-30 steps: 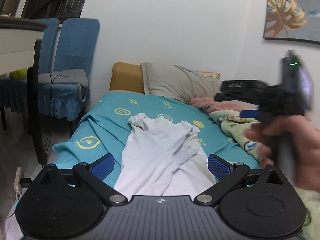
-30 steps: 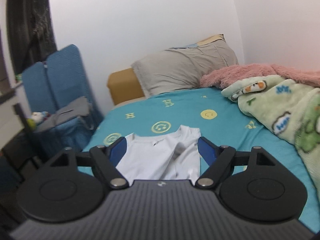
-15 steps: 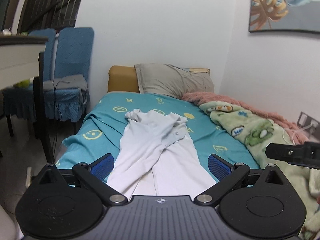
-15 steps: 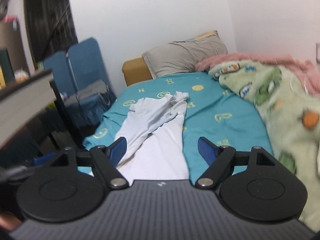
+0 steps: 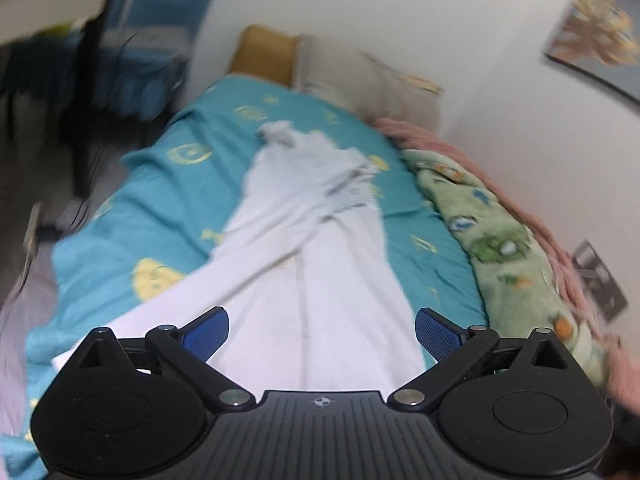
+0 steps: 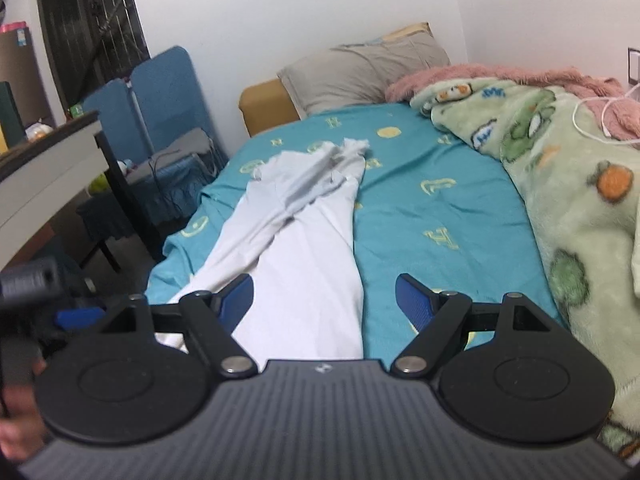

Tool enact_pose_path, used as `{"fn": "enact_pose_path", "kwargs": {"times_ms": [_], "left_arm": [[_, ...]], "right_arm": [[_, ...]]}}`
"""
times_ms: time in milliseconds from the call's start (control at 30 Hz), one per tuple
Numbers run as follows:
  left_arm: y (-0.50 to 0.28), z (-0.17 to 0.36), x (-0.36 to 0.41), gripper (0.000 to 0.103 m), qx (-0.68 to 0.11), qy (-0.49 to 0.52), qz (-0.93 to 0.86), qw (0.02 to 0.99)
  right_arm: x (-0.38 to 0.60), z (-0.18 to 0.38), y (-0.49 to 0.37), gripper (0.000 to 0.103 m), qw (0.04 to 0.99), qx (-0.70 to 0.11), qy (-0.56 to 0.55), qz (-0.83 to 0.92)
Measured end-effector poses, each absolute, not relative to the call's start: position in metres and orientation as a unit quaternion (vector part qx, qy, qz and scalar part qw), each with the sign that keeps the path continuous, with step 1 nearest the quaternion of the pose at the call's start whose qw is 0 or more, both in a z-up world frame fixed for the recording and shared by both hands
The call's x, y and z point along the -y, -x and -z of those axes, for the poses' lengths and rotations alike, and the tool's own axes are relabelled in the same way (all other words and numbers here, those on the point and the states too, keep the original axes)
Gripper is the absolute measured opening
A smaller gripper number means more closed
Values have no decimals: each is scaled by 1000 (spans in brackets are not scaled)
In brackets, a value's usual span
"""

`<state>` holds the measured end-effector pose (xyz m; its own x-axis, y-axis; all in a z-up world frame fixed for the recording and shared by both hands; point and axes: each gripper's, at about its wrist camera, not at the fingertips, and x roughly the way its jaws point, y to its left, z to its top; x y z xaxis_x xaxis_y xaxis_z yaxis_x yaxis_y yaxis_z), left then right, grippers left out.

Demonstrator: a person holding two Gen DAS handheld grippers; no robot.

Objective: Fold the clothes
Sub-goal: 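Move both grippers to the hem of the long folded shirt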

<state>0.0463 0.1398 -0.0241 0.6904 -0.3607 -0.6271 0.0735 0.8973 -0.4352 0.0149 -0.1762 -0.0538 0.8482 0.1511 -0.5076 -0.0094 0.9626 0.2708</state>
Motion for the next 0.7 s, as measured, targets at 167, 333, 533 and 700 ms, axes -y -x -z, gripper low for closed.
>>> {"fn": "enact_pose_path", "kwargs": {"times_ms": [167, 333, 533, 700], "left_arm": [[-81, 6, -206, 98, -415, 173, 115, 886], [-104, 12, -256, 87, -454, 121, 157, 869], [-110, 81, -302, 67, -517, 166, 207, 814], [-100, 129, -322, 56, -534, 208, 237, 785]], "right_arm": [[183, 56, -11, 80, 945, -281, -159, -49], [183, 54, -11, 80, 944, -277, -172, -44], [181, 56, -18, 80, 943, -283, -174, -36], [179, 68, -35, 80, 927, -315, -199, -28]]}}
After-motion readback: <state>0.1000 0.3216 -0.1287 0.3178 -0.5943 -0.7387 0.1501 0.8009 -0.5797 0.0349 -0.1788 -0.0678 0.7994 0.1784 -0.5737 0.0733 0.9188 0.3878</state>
